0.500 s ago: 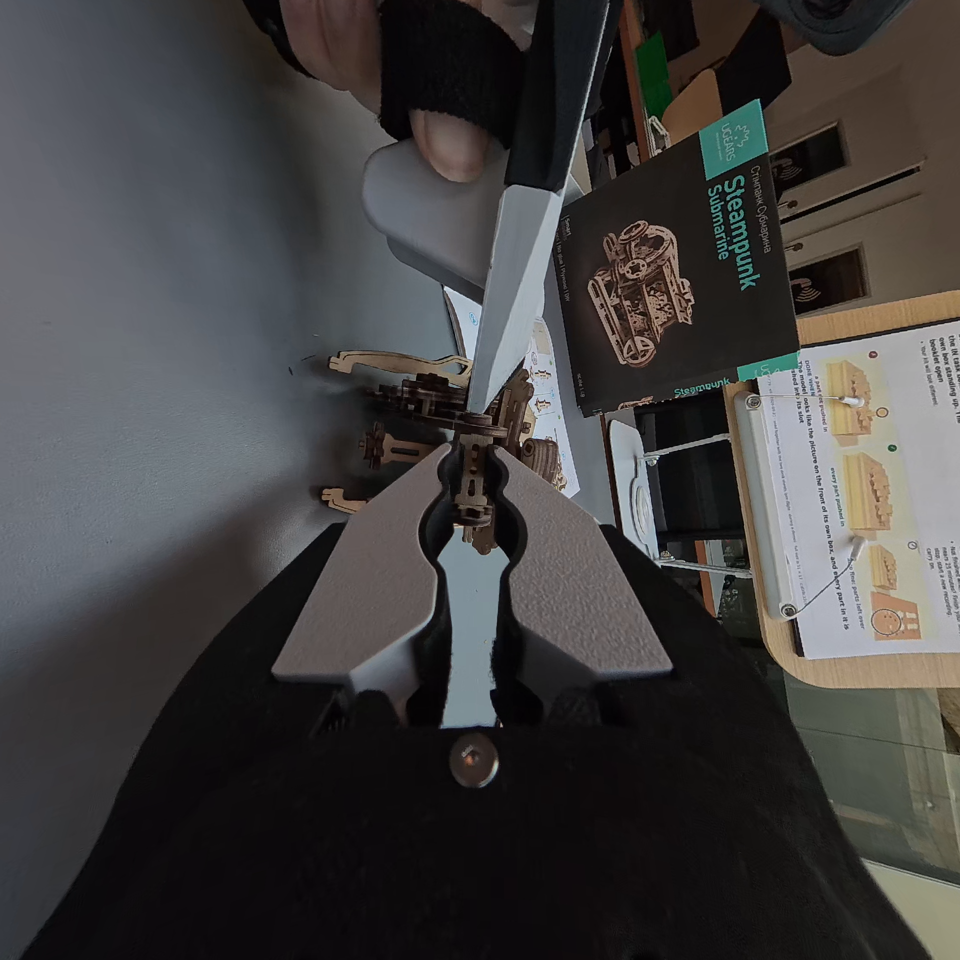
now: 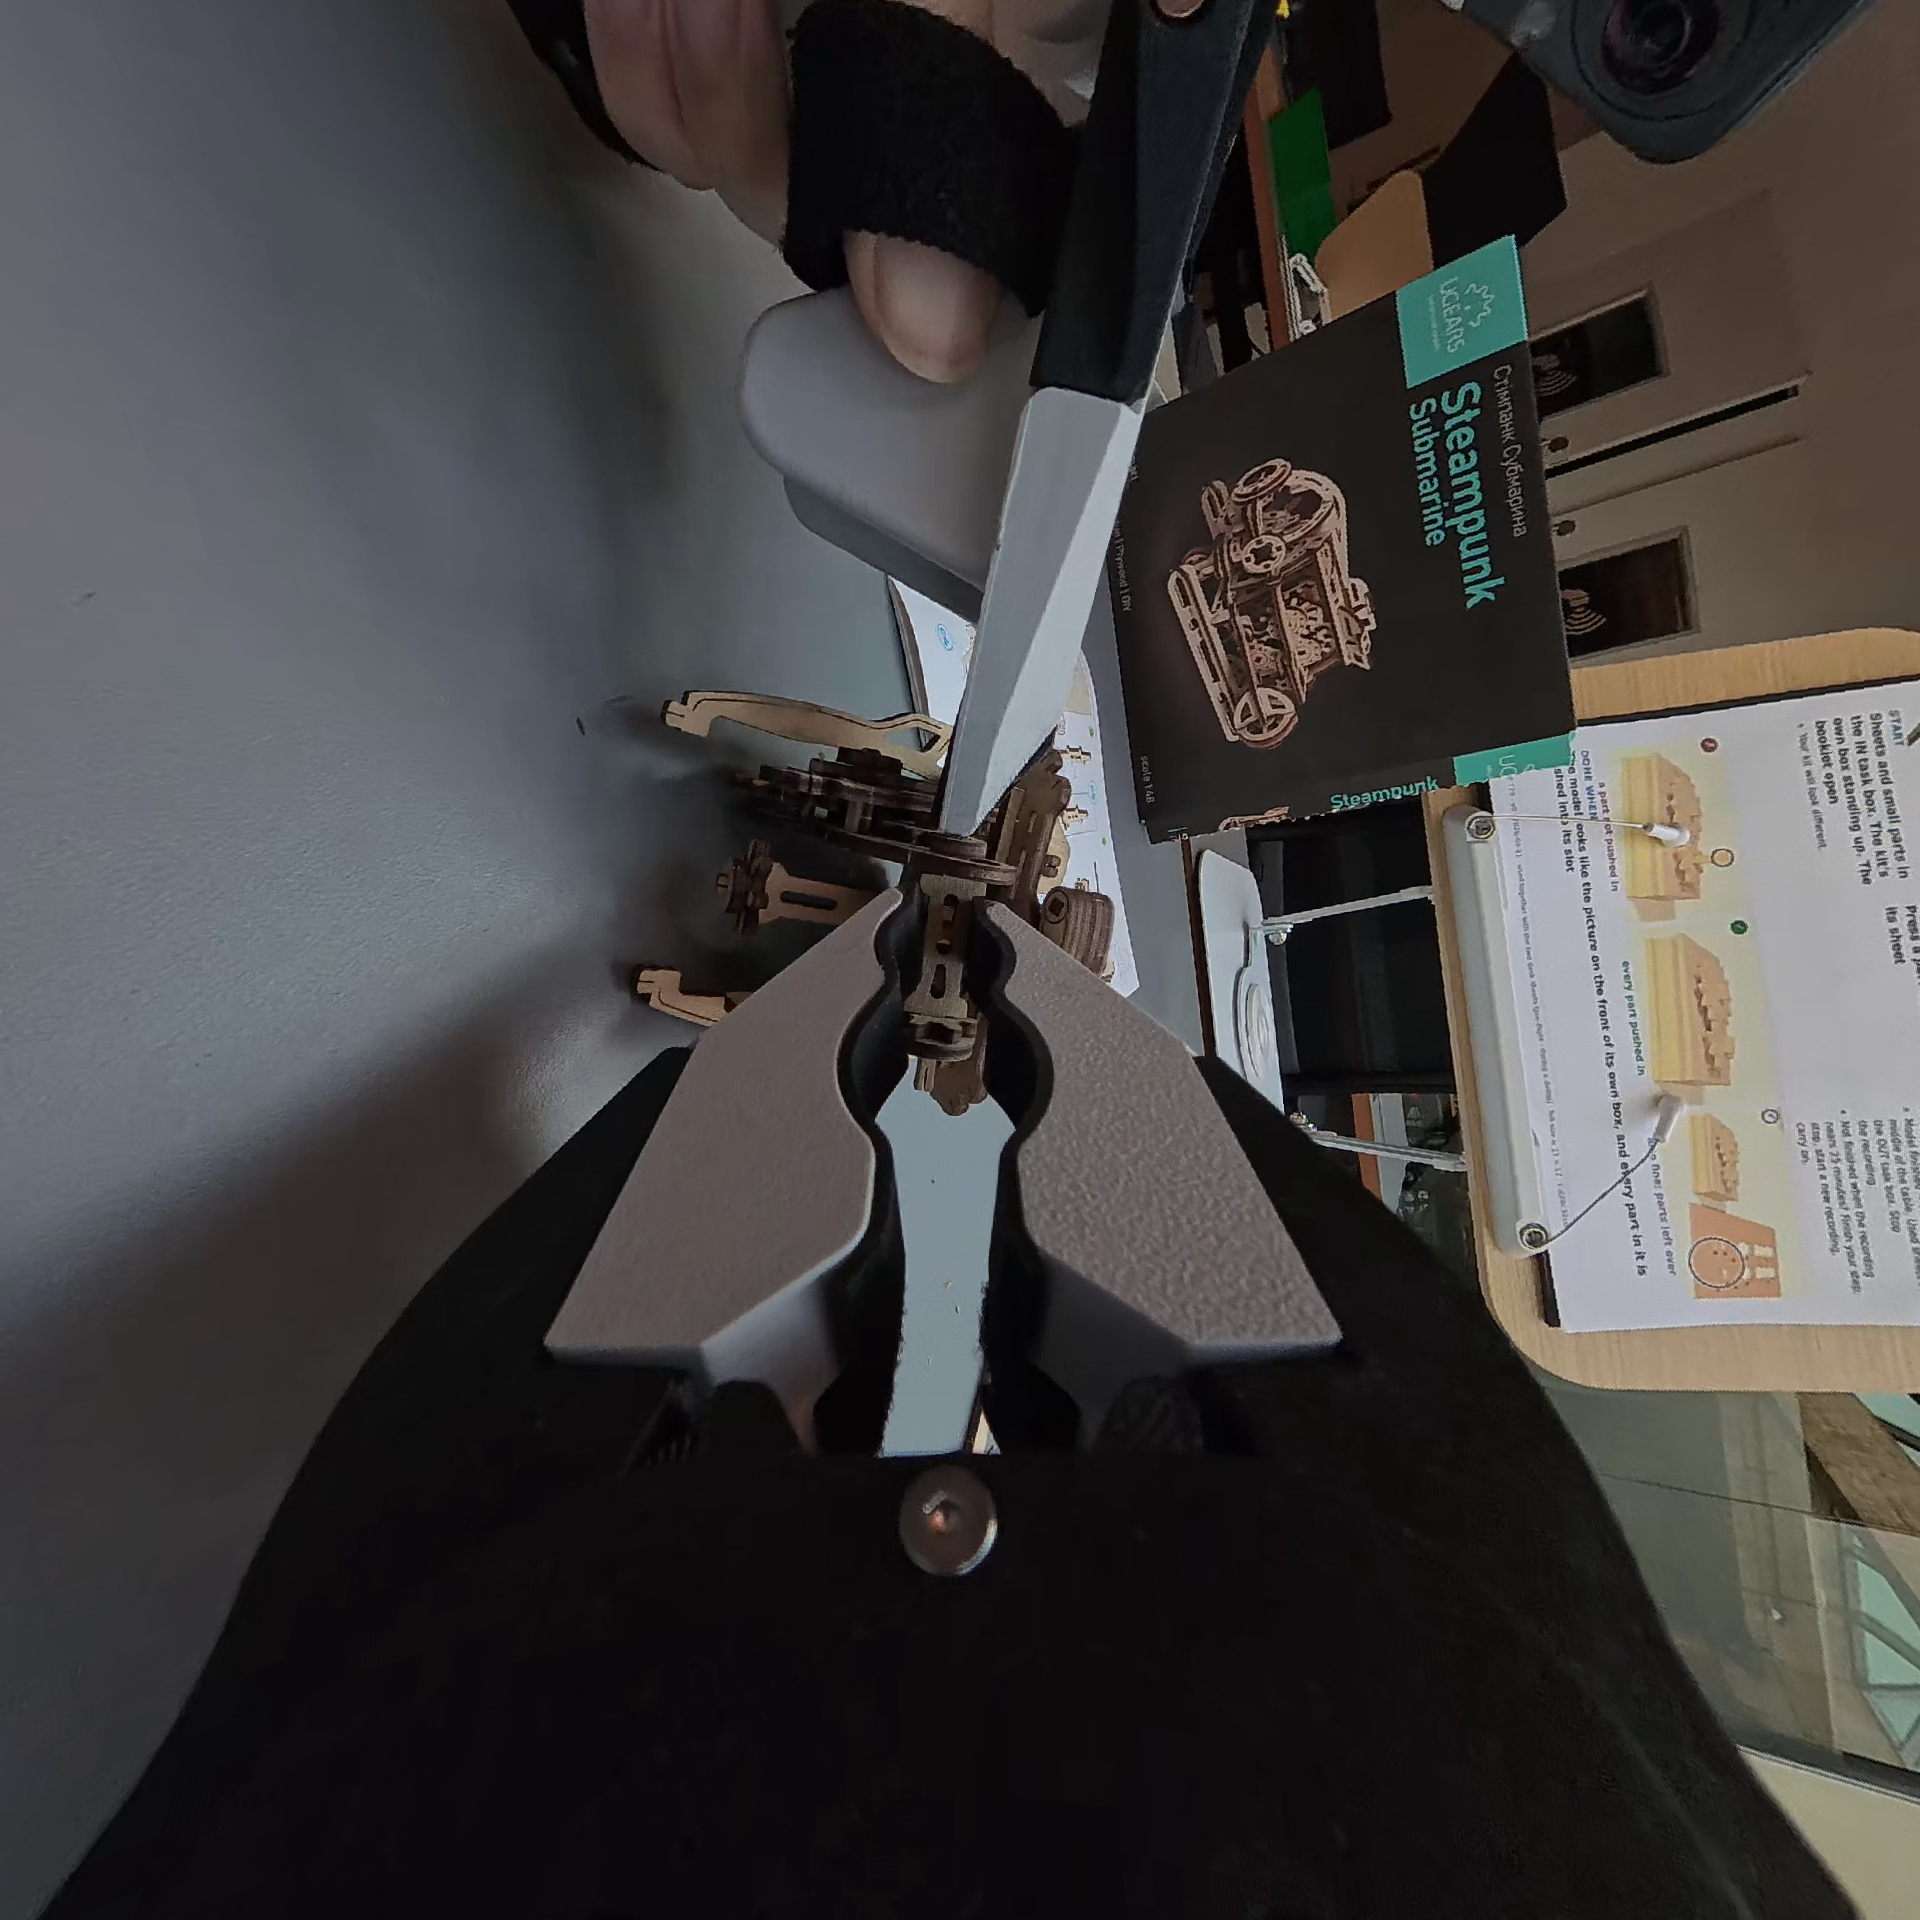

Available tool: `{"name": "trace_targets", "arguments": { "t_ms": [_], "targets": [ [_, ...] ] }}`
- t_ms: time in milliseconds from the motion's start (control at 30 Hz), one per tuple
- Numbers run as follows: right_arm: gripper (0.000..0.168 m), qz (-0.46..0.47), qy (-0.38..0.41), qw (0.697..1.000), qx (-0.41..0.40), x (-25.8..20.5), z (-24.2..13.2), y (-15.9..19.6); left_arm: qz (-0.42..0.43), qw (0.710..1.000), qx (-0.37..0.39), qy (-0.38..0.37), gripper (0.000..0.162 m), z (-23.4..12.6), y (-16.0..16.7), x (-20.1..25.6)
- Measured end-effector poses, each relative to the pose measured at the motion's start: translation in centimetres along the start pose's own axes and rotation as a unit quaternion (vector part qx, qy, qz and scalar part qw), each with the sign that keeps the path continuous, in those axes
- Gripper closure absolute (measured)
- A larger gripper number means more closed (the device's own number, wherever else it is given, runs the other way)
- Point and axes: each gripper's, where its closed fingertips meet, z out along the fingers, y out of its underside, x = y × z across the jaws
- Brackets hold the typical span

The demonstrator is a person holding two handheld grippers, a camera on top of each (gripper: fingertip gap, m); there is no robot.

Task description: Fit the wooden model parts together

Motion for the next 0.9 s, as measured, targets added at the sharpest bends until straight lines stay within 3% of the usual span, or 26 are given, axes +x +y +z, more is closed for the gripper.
{"name": "trace_targets", "arguments": {
  "t_ms": [900],
  "targets": [
    [0.167, 0.076, -0.013, 0.997, -0.009, 0.64, 0.32, 0.28, 0.113, 0.987, 0.009, -0.118, 0.162, 0.41, -0.89, -0.54]
  ]
}}
